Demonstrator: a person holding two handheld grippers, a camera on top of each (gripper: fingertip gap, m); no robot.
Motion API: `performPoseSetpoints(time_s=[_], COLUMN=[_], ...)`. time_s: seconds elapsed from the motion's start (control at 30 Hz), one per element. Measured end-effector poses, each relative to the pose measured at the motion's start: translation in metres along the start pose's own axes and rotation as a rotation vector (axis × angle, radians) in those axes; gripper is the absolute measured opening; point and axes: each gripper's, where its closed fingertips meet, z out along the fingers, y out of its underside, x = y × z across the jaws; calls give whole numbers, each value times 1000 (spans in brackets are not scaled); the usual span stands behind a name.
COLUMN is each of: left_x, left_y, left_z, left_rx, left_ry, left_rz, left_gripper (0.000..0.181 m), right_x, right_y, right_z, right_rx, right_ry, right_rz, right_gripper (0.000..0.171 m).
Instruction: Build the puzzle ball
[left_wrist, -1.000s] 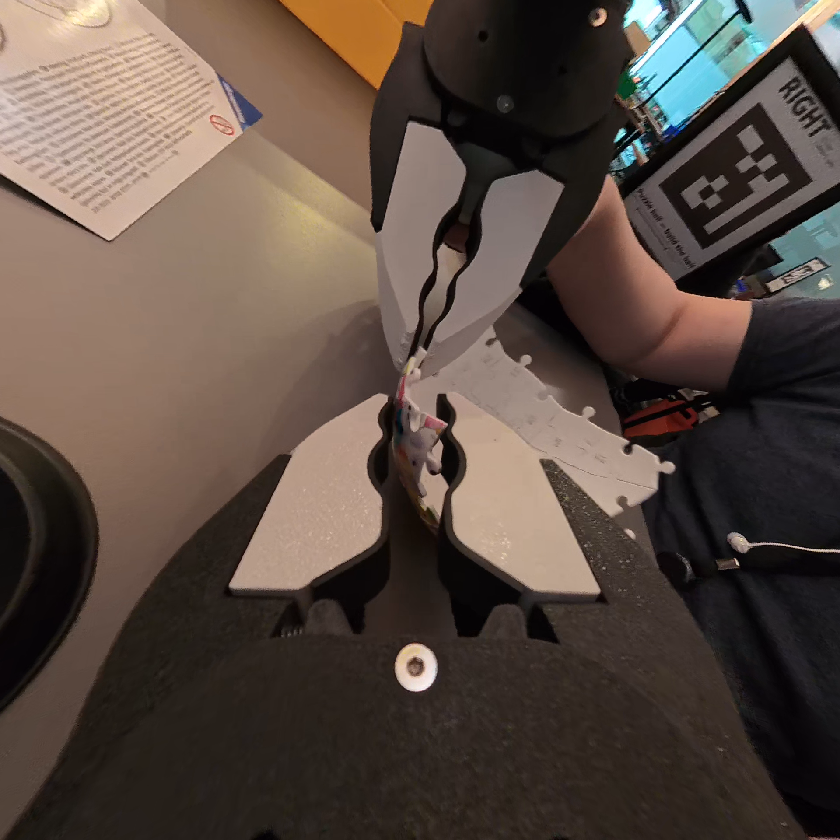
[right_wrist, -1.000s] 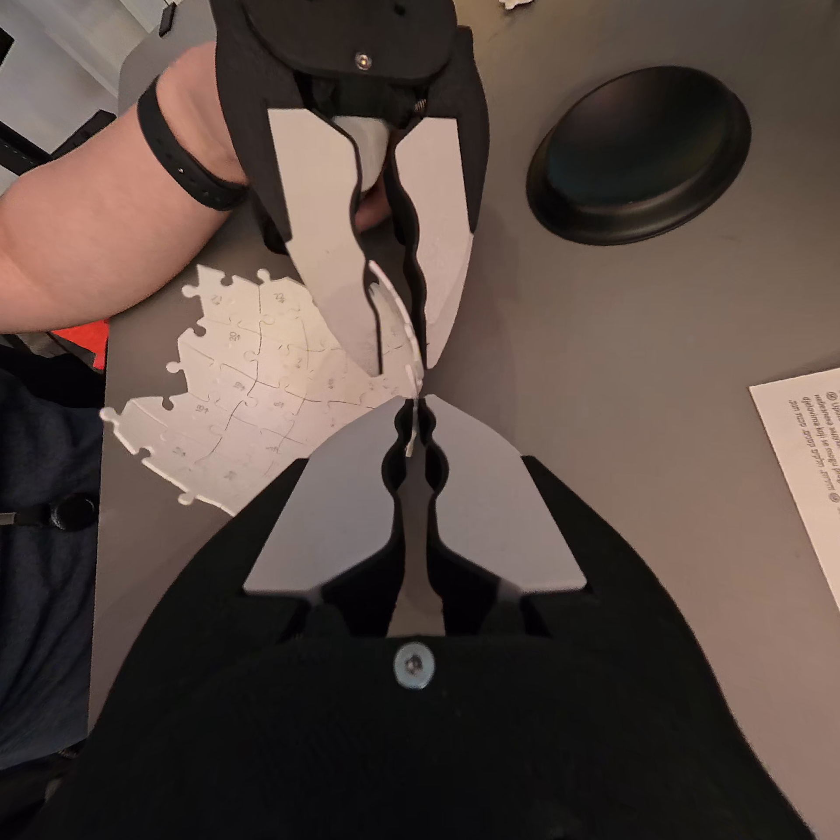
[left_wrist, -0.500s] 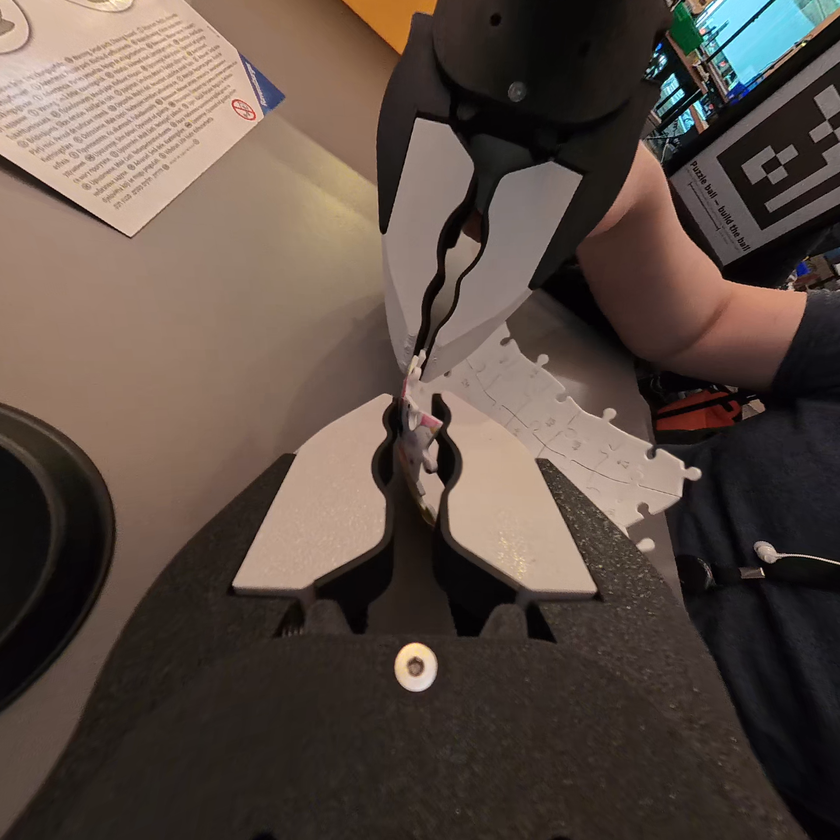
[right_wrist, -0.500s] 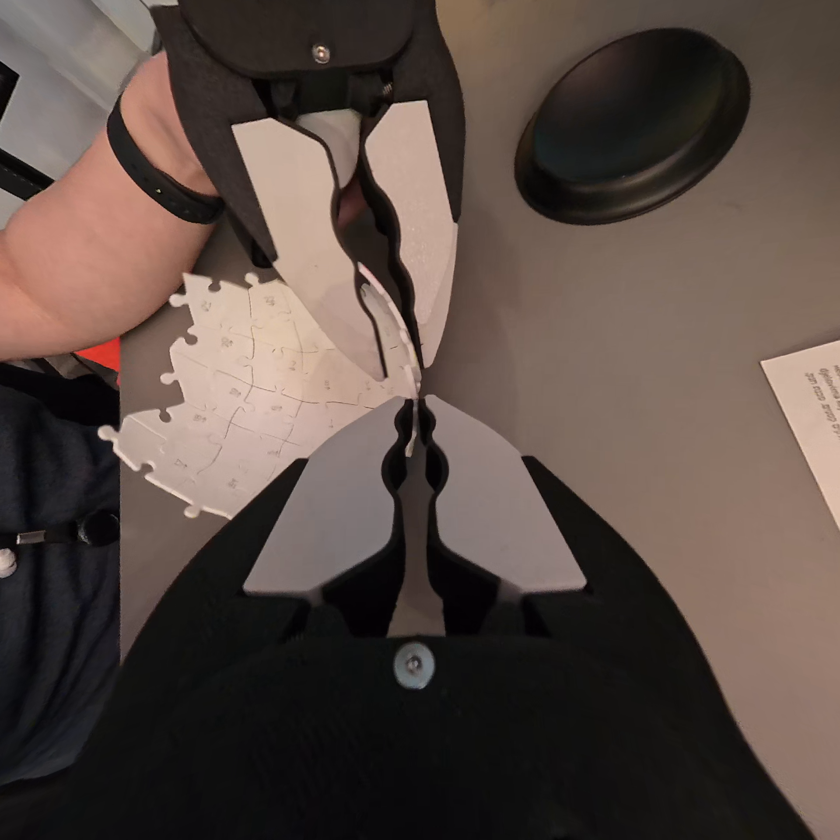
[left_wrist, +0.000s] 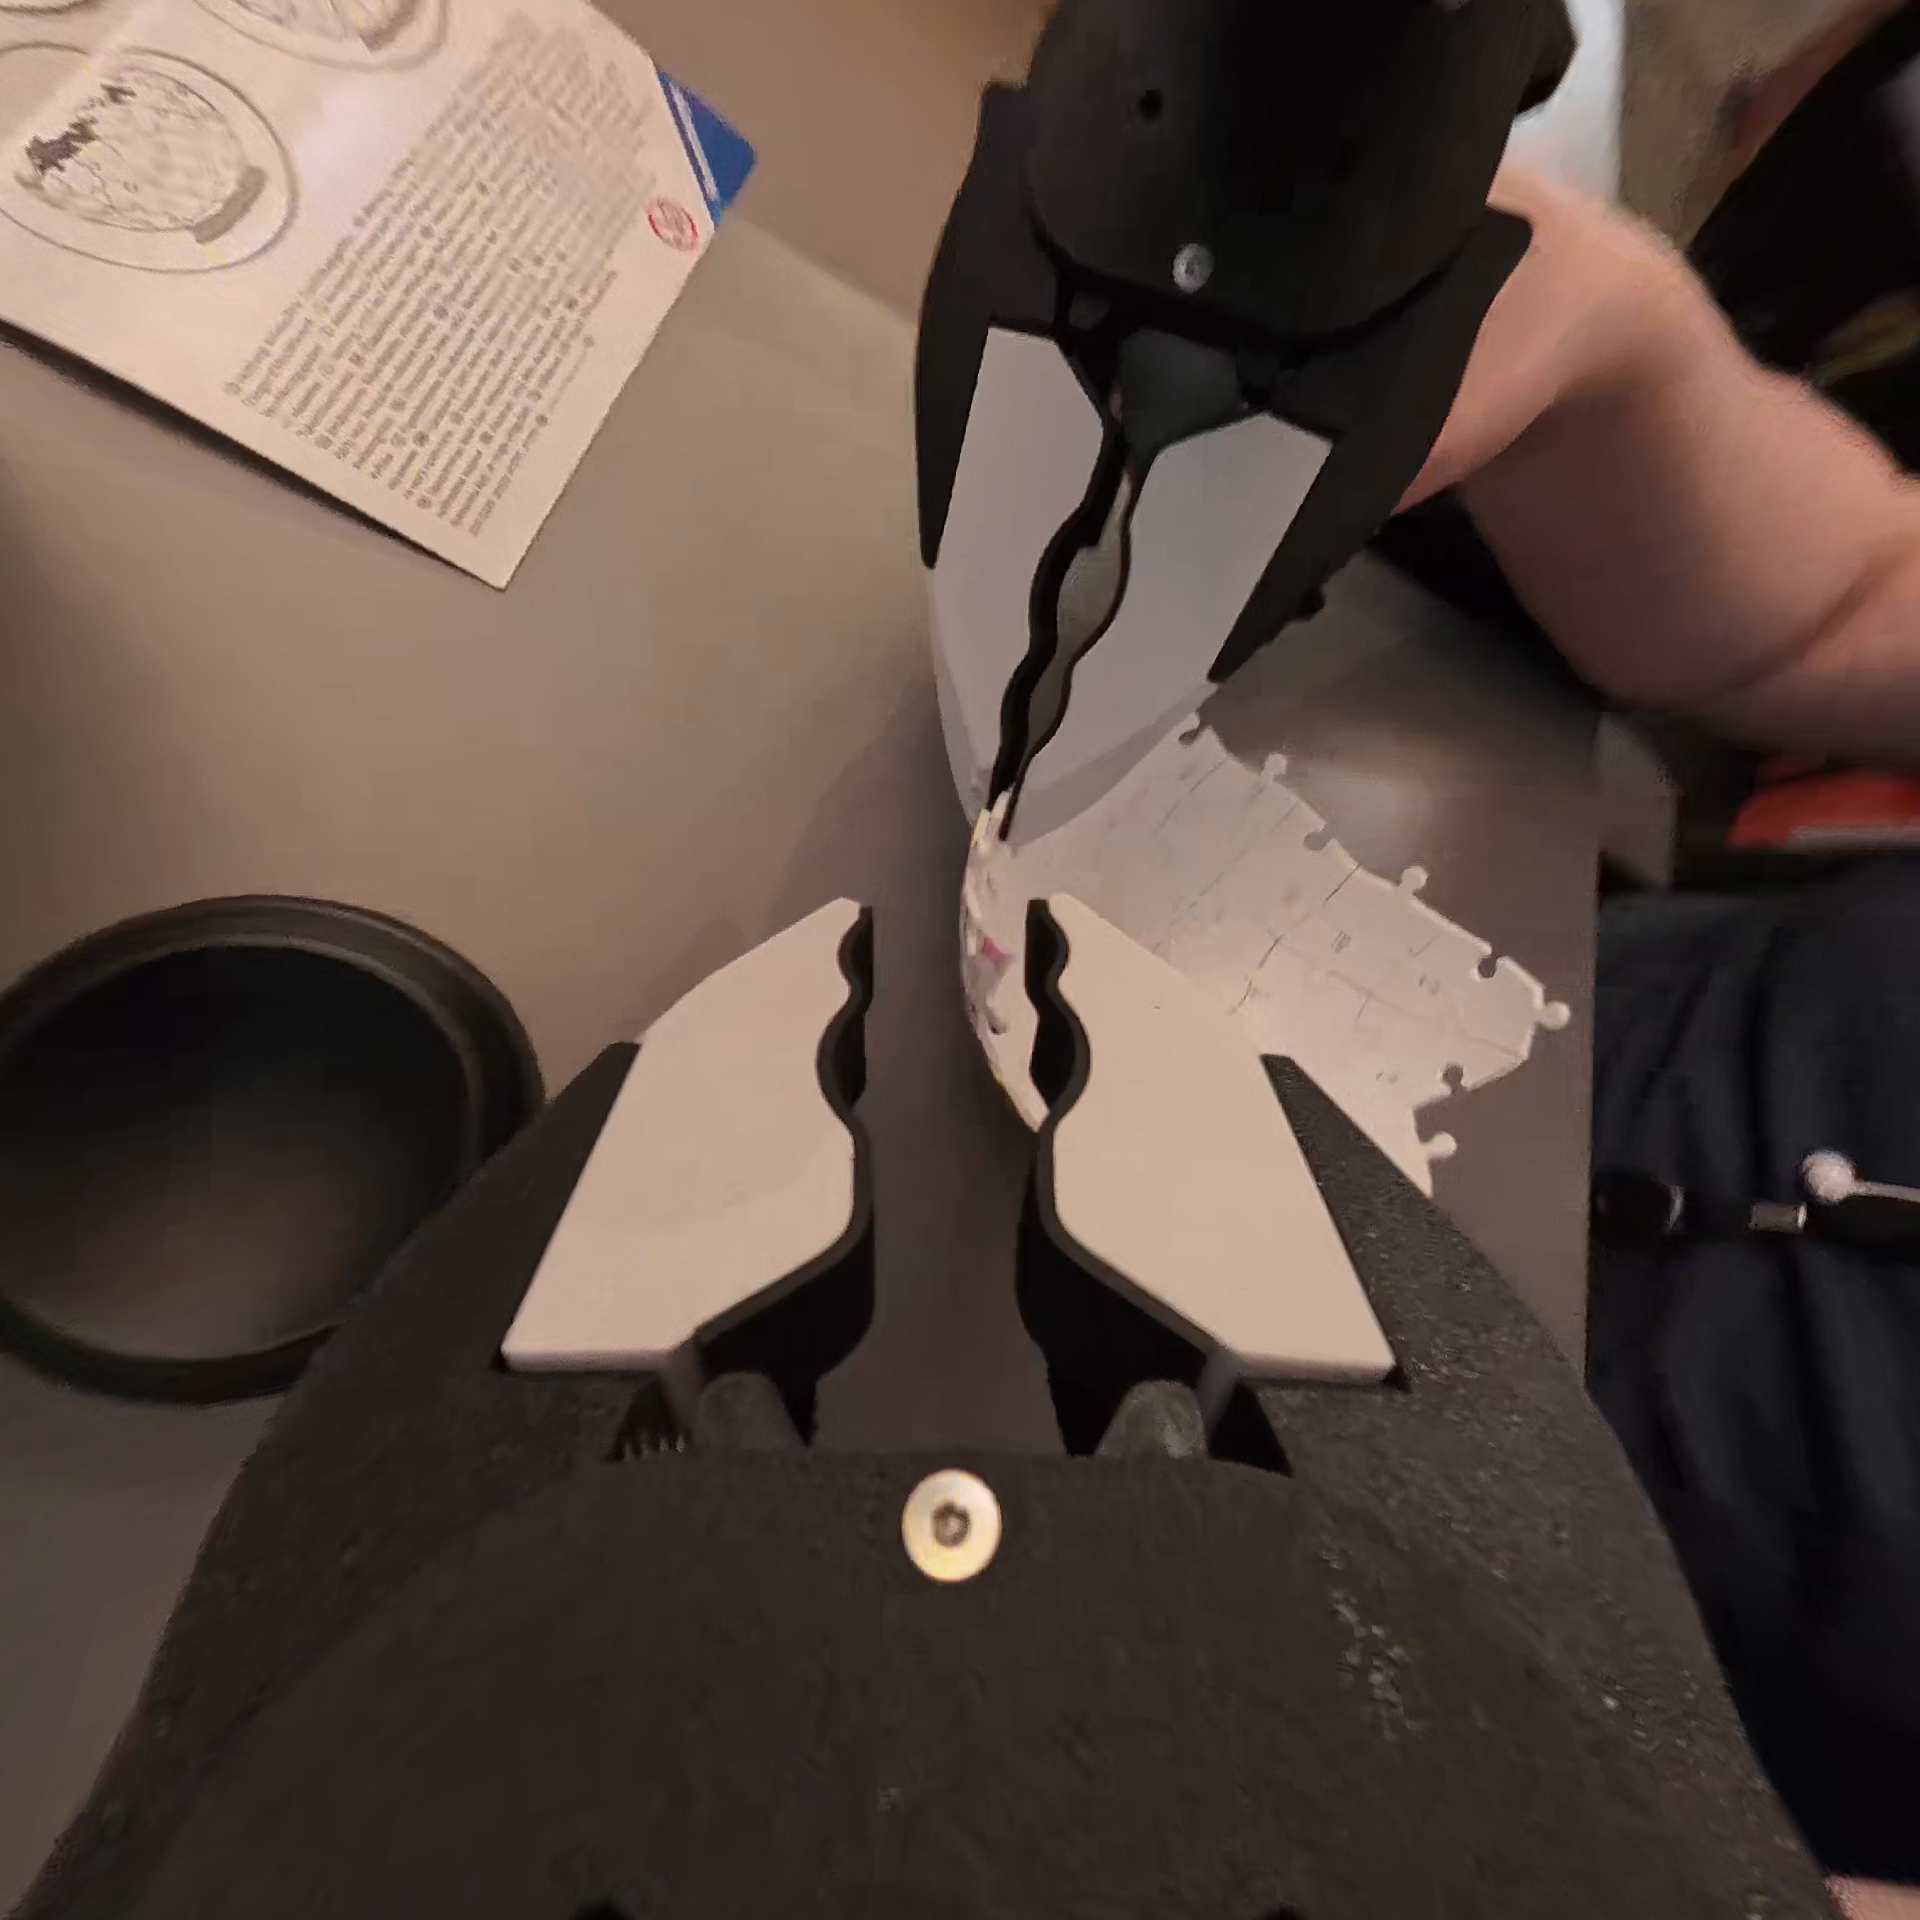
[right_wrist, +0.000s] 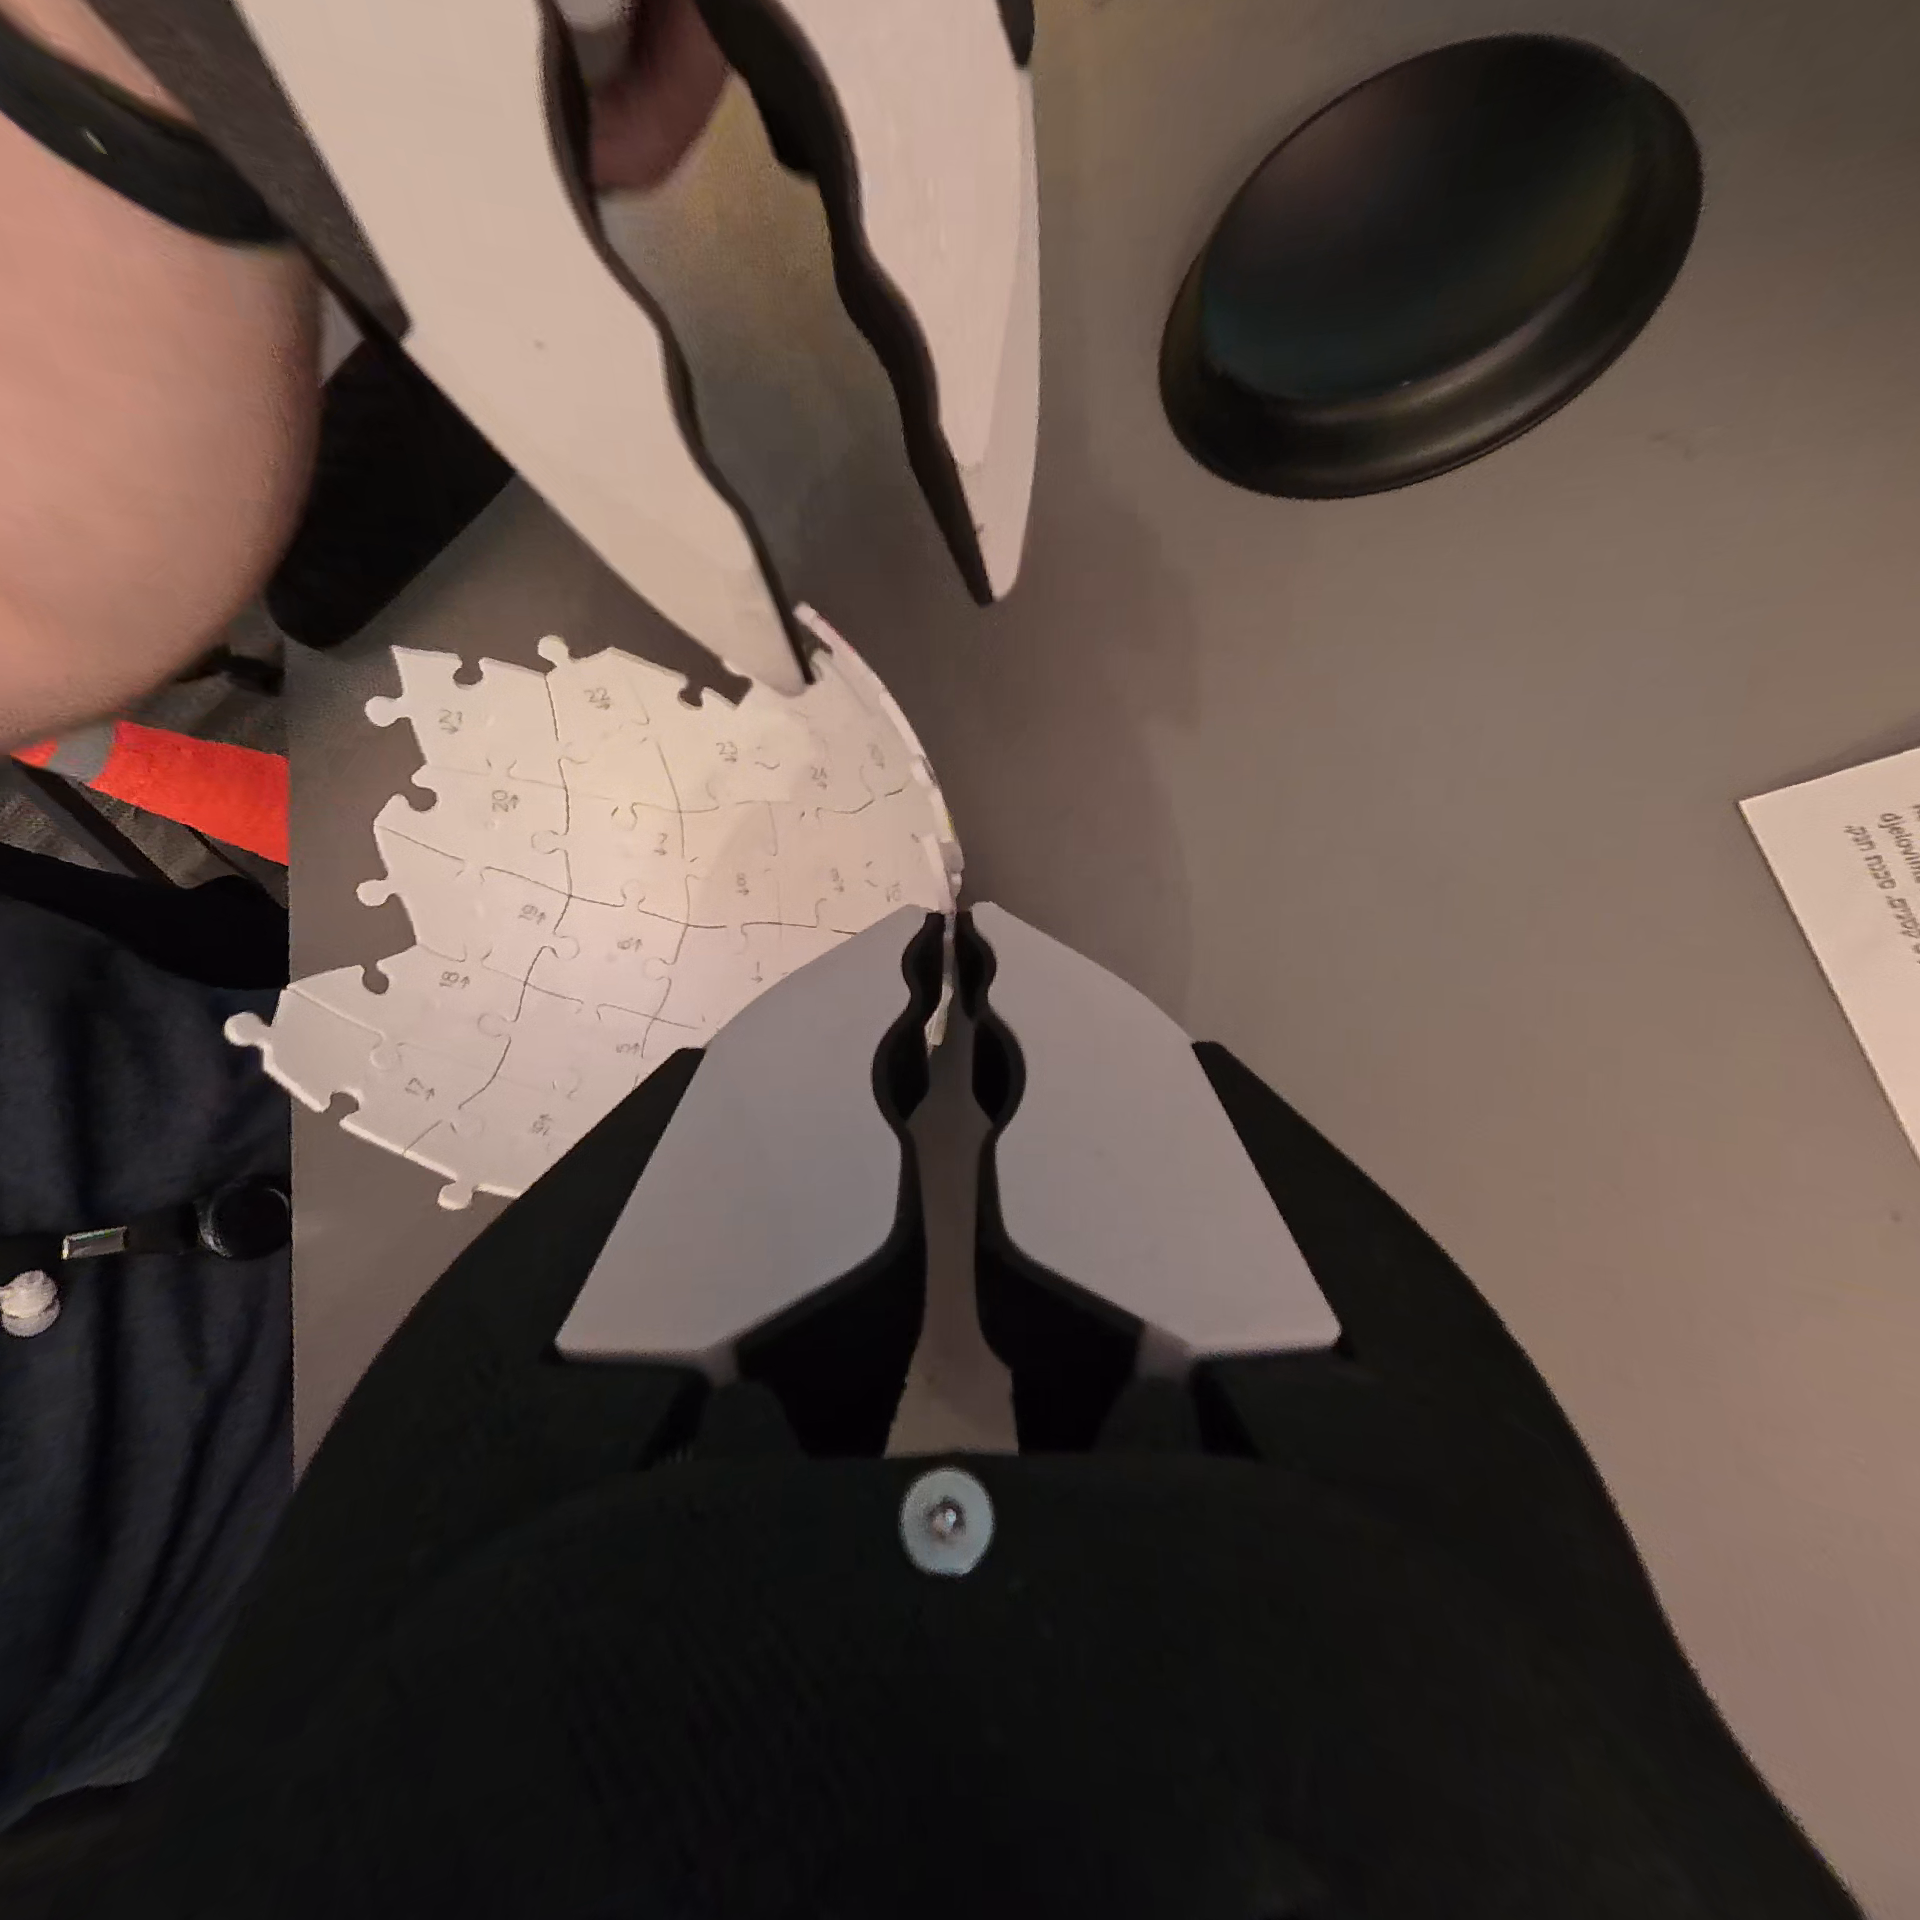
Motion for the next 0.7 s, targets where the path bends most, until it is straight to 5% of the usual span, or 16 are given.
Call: performPoseSetpoints(time_s=[0.33,0.7], left_x=[8,8], left_y=[2,6], left_z=[20,32], left_rx=[-450,-507], left_ry=[1,92], left_rz=[213,269], left_gripper=[30,25], right_x=[0,4], right_y=[0,0], right_z=[-1,-4], right_rx=[3,31], right_ry=[7,-14], right_rz=[0,40], right_gripper=[3,3])
